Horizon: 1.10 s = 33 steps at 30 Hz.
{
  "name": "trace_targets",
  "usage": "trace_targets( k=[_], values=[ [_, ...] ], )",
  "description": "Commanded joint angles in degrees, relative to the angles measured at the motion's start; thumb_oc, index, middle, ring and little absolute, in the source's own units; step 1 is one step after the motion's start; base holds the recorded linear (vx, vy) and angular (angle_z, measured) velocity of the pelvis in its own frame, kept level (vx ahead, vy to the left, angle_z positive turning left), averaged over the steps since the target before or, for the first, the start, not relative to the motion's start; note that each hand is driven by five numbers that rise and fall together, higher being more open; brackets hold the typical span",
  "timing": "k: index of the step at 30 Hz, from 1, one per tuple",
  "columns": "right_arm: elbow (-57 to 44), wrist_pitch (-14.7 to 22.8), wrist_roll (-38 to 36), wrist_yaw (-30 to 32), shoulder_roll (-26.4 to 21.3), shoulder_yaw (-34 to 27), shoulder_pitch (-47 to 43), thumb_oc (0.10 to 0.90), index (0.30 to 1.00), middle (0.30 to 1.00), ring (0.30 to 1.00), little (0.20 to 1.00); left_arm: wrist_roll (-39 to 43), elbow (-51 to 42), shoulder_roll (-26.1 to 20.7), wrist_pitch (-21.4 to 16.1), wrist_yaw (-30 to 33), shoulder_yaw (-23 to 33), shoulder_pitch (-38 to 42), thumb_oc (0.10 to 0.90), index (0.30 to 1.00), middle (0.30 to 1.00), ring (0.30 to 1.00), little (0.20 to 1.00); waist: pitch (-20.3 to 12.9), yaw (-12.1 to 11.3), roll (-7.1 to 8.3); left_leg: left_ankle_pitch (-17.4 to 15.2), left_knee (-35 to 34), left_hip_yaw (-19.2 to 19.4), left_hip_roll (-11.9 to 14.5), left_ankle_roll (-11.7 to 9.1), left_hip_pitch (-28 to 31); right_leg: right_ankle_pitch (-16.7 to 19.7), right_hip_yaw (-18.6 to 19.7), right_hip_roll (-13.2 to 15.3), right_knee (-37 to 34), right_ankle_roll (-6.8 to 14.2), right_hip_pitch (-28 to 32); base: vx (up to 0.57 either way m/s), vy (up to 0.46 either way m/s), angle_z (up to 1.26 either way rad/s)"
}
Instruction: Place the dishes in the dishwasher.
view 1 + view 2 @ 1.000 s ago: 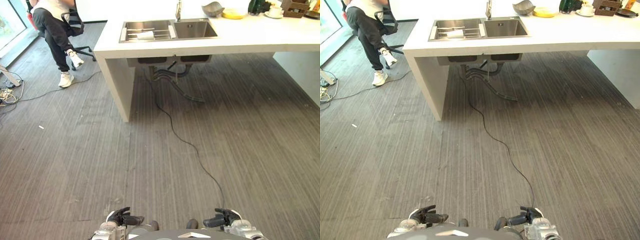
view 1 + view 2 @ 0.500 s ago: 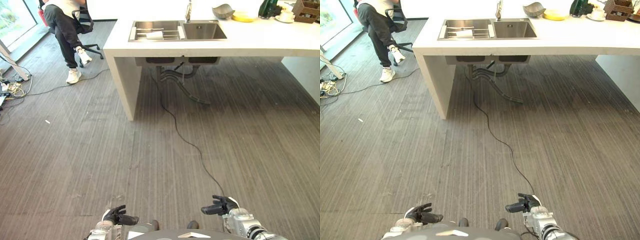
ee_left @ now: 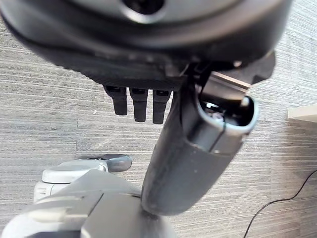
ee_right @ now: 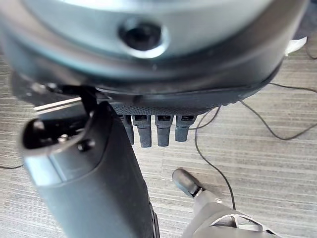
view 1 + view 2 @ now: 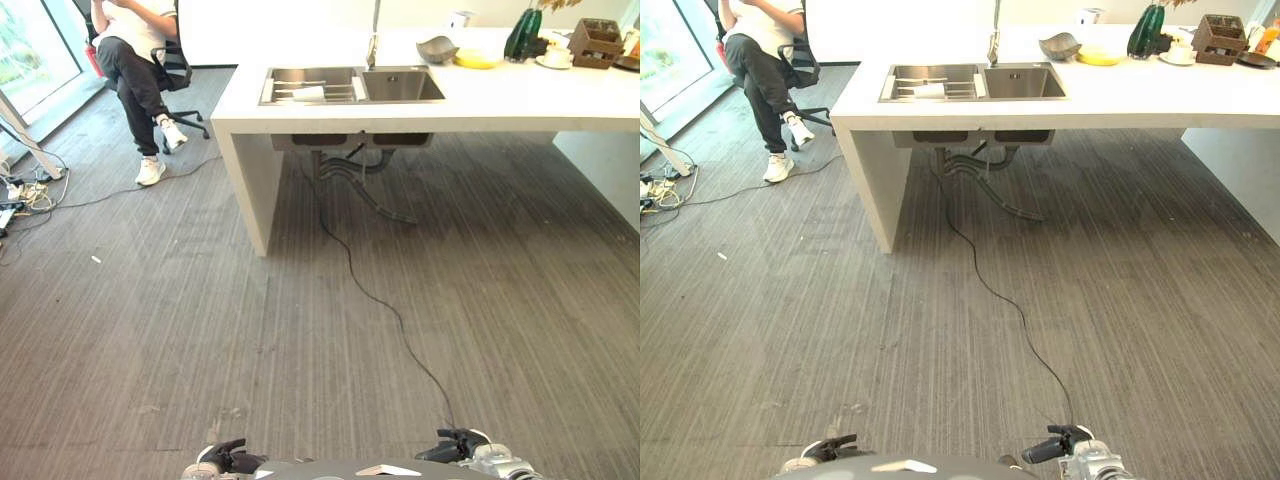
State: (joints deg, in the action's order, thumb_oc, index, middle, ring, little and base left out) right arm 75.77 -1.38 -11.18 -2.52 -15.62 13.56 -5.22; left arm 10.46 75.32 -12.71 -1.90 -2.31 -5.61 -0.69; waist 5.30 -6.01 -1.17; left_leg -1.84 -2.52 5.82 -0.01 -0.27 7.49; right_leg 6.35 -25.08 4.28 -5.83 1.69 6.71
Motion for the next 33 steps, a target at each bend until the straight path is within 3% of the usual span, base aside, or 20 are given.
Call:
trace_targets(
  k=[1, 4, 9, 13, 16, 20, 25, 31, 33],
  values=[
    [1.60, 0.13, 3.39, -0.81, -2.42, 1.08, -5.28, 0.800, 0.900, 0.900, 0.900, 0.900, -6.55, 5.31, 1.15, 0.70, -2.13, -5.93, 3.39, 0.800, 0.900, 0.900, 0.900, 0.900, 0.68, -1.01, -0.01, 1.98, -2.48, -1.40, 2.43, -4.15, -2.72, -2.37, 2.45, 5.71, 0.84, 7.80, 0.21, 0.01, 0.020, -0.03],
    [2.05, -0.13, 4.46, -0.98, -2.61, 1.36, -5.32, 0.800, 0.900, 0.900, 0.900, 0.900, -7.95, 6.09, 0.95, 1.16, -2.57, -6.32, 3.03, 0.800, 0.900, 0.900, 0.900, 0.900, 0.57, -0.78, -0.08, 1.89, -2.48, -1.26, 2.44, -4.15, -2.74, -2.44, 2.67, 5.71, 0.83, 7.78, 0.17, 0.00, 0.003, -0.01],
    [4.02, -0.56, 4.03, -1.02, -1.85, -0.47, -3.18, 0.800, 0.900, 0.900, 0.900, 0.900, 0.12, 6.37, 1.39, 1.58, -3.26, -0.06, 1.59, 0.800, 0.900, 0.900, 0.900, 0.900, 0.28, -1.40, -0.07, 1.92, -2.48, -1.86, 2.47, -4.23, -2.85, -2.81, 2.06, 5.75, 0.83, 7.66, 0.43, 0.00, 0.000, -0.01],
    [4.40, -0.50, 3.00, -0.28, -0.96, -1.45, -1.72, 0.800, 0.900, 0.900, 0.900, 0.900, 0.69, 6.02, 1.89, 1.18, -1.89, 0.51, 1.23, 0.800, 0.900, 0.900, 0.900, 0.900, 0.36, -1.65, 0.26, 2.01, -2.48, -2.22, 2.39, -4.18, -3.07, -2.85, 1.64, 5.79, 0.83, 7.64, 0.51, 0.00, -0.008, 0.01],
    [4.92, -0.56, -2.04, -0.87, 0.56, -3.81, -0.17, 0.800, 0.900, 0.900, 0.900, 0.900, 3.31, 6.54, 1.99, 1.51, -2.05, 1.89, 0.76, 0.800, 0.900, 0.900, 0.900, 0.900, 0.20, -1.43, 0.58, 1.85, -2.48, -2.26, 2.38, -4.16, -2.93, -2.96, 1.60, 5.73, 0.83, 7.57, 0.68, 0.00, 0.000, 0.00],
    [5.02, -0.62, -1.55, -0.72, 0.71, -3.67, 0.16, 0.800, 0.900, 0.900, 0.900, 0.900, 2.02, 7.37, 1.84, 1.64, -2.16, 1.68, 0.35, 0.800, 0.900, 0.900, 0.900, 0.900, -0.07, -1.32, 0.64, 1.57, -2.48, -1.99, 2.40, -4.11, -2.55, -3.01, 1.60, 5.90, 0.83, 7.64, 0.90, 0.00, 0.000, 0.00],
    [3.12, -0.61, -3.18, -1.12, 1.88, -3.76, 0.27, 0.800, 0.900, 0.900, 0.900, 0.900, 10.24, 6.60, 2.60, 2.10, -3.22, 4.96, -0.24, 0.800, 0.900, 0.900, 0.900, 0.900, -0.33, -1.76, 0.89, 1.15, -2.48, -1.88, 2.14, -3.85, -2.07, -2.75, 1.54, 6.32, 0.84, 7.92, 1.15, 0.00, 0.000, 0.00],
    [1.69, -0.89, -3.55, -1.33, 1.42, -3.17, -1.59, 0.800, 0.900, 0.900, 0.900, 0.900, 8.40, 4.42, 2.57, 1.27, -2.39, 2.53, 0.94, 0.800, 0.900, 0.900, 0.900, 0.900, -0.04, -2.58, 1.09, 0.36, -2.48, -1.40, 1.25, -2.87, -1.39, -1.85, 1.92, 7.96, 2.03, 8.71, 0.54, -0.02, 0.075, -0.01],
    [0.93, -0.77, -3.46, -1.14, 0.72, -2.59, -3.24, 0.800, 0.900, 0.900, 0.900, 0.900, 4.25, 3.05, 2.26, 0.20, -0.82, -0.18, 2.48, 0.800, 0.900, 0.900, 0.900, 0.900, 0.33, -2.90, 1.01, -0.03, -2.48, -1.11, 0.19, -2.05, -1.14, -1.54, 2.09, 9.66, 3.86, 9.46, -0.44, -0.02, 0.142, -0.05]
  ],
)
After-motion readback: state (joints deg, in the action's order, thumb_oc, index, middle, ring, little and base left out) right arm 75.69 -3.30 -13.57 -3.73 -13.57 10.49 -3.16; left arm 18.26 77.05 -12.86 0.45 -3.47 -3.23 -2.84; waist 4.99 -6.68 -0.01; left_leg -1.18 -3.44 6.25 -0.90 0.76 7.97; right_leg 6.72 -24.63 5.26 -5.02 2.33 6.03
